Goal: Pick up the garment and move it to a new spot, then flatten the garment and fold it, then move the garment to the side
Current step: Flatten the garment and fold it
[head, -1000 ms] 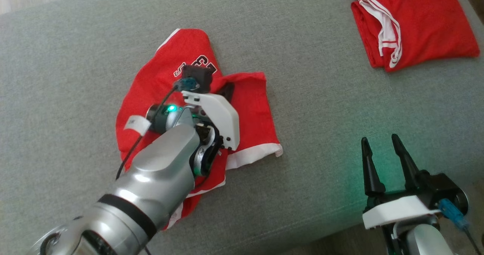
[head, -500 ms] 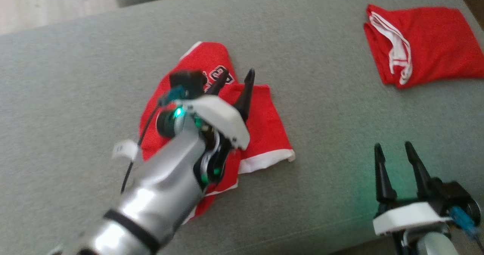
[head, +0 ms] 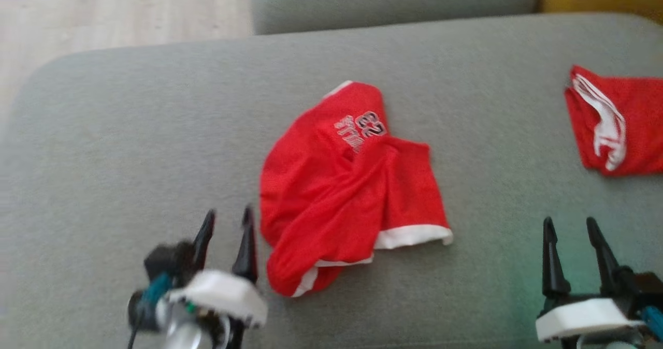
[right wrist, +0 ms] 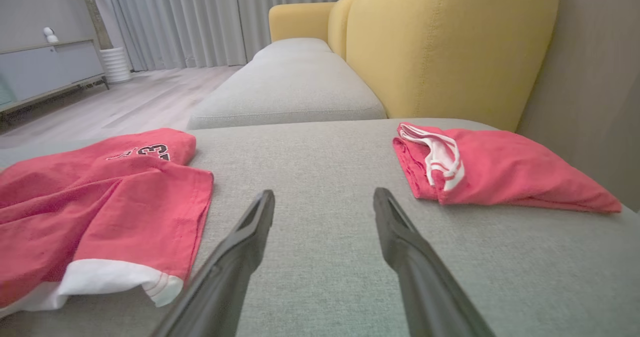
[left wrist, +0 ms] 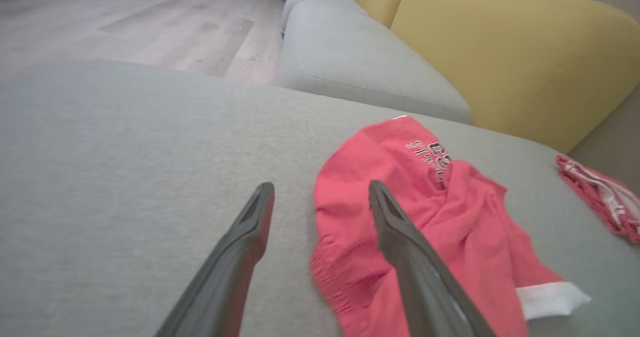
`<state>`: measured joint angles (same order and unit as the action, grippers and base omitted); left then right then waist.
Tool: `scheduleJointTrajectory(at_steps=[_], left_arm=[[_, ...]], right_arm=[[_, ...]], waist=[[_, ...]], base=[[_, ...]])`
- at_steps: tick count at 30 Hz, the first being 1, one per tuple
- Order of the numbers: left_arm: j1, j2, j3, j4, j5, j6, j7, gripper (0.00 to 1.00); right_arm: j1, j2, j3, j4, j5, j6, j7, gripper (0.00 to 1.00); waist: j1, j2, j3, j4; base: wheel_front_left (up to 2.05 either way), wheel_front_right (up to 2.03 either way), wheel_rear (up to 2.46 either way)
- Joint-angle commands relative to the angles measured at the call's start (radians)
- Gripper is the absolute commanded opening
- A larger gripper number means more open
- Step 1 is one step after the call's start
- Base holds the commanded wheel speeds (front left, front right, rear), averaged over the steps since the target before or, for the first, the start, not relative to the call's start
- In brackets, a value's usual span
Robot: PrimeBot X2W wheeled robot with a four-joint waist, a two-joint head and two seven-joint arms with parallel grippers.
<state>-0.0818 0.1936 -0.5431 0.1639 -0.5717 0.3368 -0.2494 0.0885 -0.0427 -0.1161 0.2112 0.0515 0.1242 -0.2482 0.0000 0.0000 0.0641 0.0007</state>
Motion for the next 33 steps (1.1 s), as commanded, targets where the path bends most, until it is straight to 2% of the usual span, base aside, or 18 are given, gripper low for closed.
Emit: scheduleJointTrajectory(at_steps=[1, 5, 8, 15, 24, 33], left_arm=[[-0.016, 0.006, 0.060, -0.041, 0.029, -0.008, -0.012, 1.00], [0.083, 0.002, 0.127, -0.060, 0.144, -0.035, -0.012, 1.00], [0.140, -0.004, 0.173, -0.066, 0.207, -0.071, -0.012, 1.00], [0.214, -0.038, 0.276, -0.083, 0.307, -0.144, -0.012, 1.00], [0.250, -0.101, 0.394, -0.067, 0.386, -0.240, -0.012, 1.00], [0.251, -0.135, 0.443, -0.051, 0.424, -0.288, -0.012, 1.00]], right_arm=[[0.000, -0.008, 0.018, -0.023, -0.004, 0.007, -0.014, 1.00], [0.015, -0.008, 0.029, -0.014, 0.005, 0.007, -0.014, 1.00], [0.022, -0.008, 0.040, -0.007, 0.009, 0.007, -0.014, 1.00], [0.038, -0.008, 0.057, 0.013, 0.017, 0.007, -0.014, 1.00], [0.044, -0.008, 0.081, 0.035, 0.033, 0.007, -0.014, 1.00], [0.040, -0.008, 0.088, 0.040, 0.028, 0.007, -0.014, 1.00]], waist=[[0.0000, 0.0000, -0.034, 0.041], [0.0000, 0.0000, -0.060, 0.072], [0.0000, 0.0000, -0.070, 0.087], [0.0000, 0.0000, -0.091, 0.109], [0.0000, 0.0000, -0.099, 0.116], [0.0000, 0.0000, -0.093, 0.106]], base=[[0.00, 0.00, 0.00], [0.00, 0.00, 0.00], [0.00, 0.00, 0.00], [0.00, 0.00, 0.00], [0.00, 0.00, 0.00], [0.00, 0.00, 0.00]])
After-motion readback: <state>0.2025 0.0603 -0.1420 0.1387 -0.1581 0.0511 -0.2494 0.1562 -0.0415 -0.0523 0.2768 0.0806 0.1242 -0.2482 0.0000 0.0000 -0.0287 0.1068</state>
